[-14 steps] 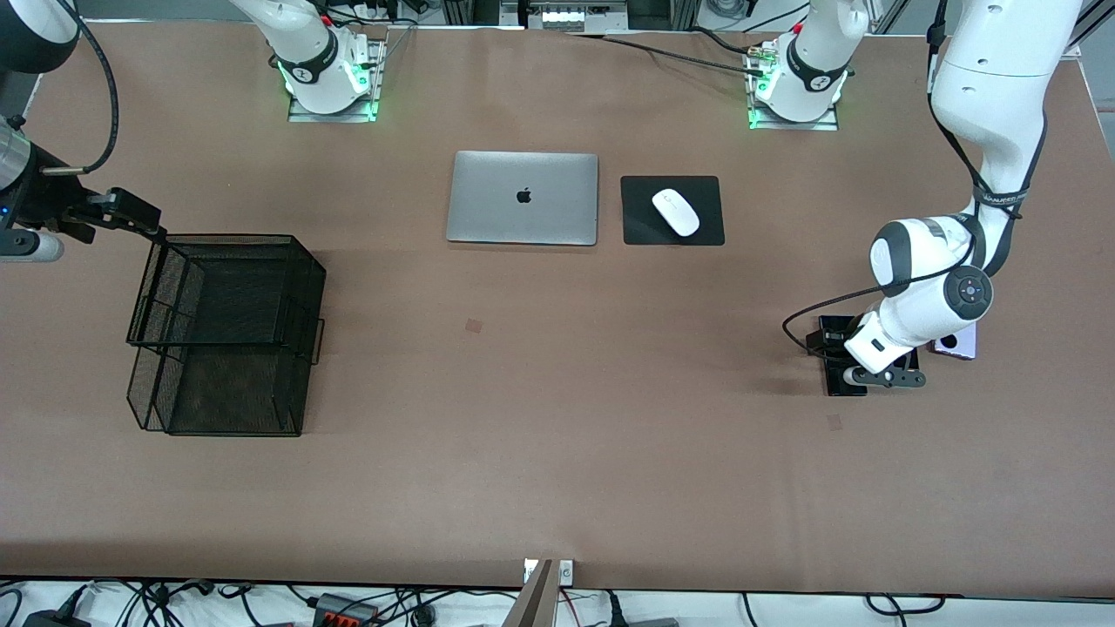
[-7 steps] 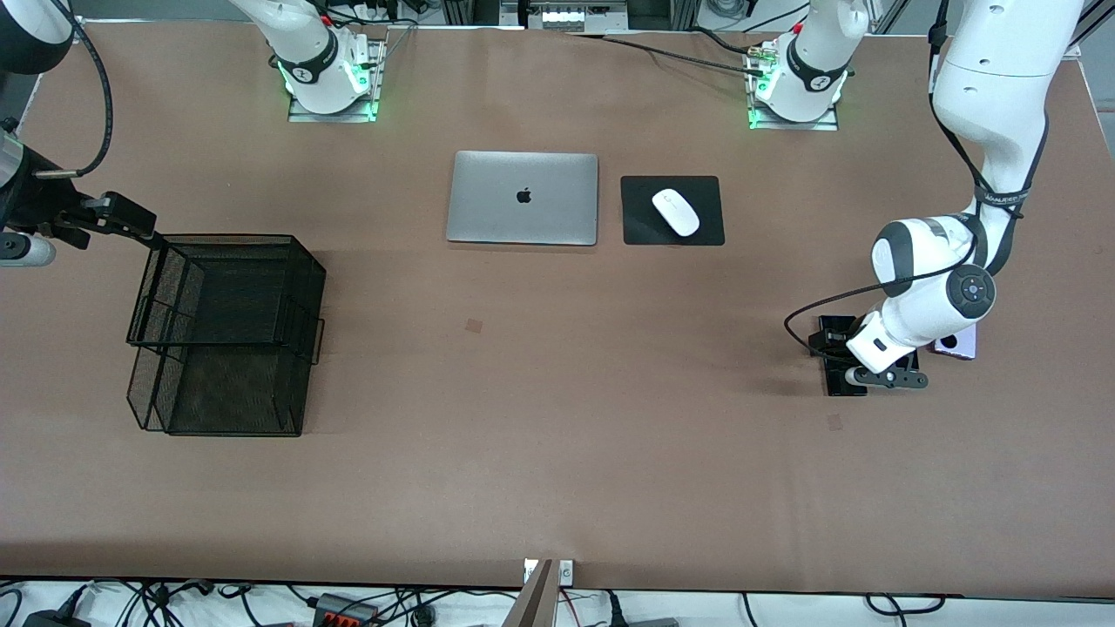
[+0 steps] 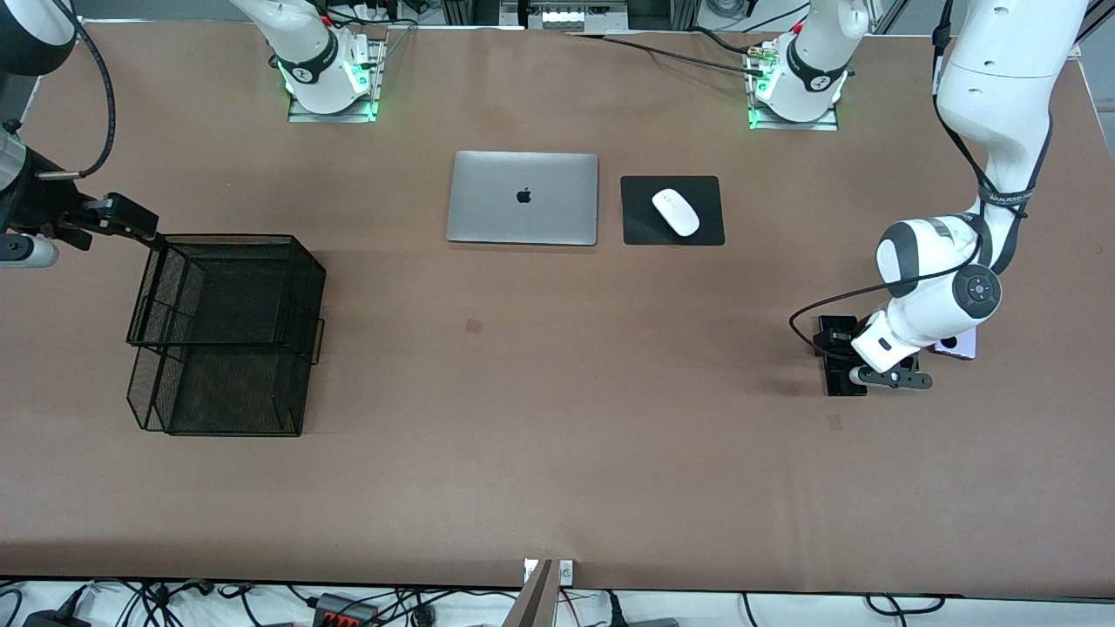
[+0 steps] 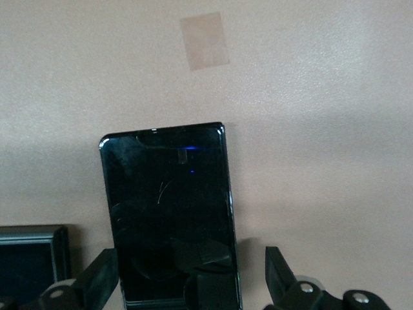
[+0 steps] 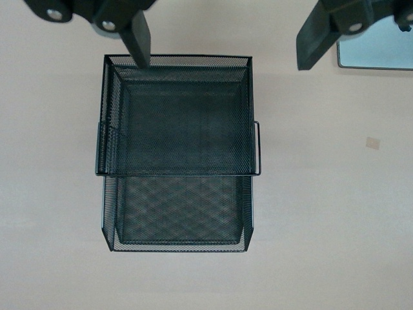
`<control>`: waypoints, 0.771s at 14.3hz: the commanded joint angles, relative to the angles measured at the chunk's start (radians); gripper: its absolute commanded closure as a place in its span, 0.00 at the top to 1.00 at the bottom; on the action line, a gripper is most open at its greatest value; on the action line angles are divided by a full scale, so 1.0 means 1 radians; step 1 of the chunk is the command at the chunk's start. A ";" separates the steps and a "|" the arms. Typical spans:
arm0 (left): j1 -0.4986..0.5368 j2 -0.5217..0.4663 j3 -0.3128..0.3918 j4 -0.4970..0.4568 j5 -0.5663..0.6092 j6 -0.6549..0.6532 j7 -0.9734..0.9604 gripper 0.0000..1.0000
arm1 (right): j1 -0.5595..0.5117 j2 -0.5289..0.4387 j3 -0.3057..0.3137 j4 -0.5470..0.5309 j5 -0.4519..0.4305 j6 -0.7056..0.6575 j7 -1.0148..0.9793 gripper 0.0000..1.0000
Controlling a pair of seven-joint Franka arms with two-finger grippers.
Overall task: Place phones with both arms
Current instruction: 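Grasp the black bar phone with the left gripper and lift it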
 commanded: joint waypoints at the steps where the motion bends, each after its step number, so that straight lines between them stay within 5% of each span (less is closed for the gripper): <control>1: 0.005 0.019 -0.002 0.007 -0.029 0.022 0.041 1.00 | -0.010 0.016 0.012 0.027 0.012 -0.003 -0.002 1.00; 11: 0.007 0.028 -0.002 0.006 -0.029 0.038 0.055 1.00 | -0.010 0.027 0.012 0.027 0.018 -0.003 0.001 1.00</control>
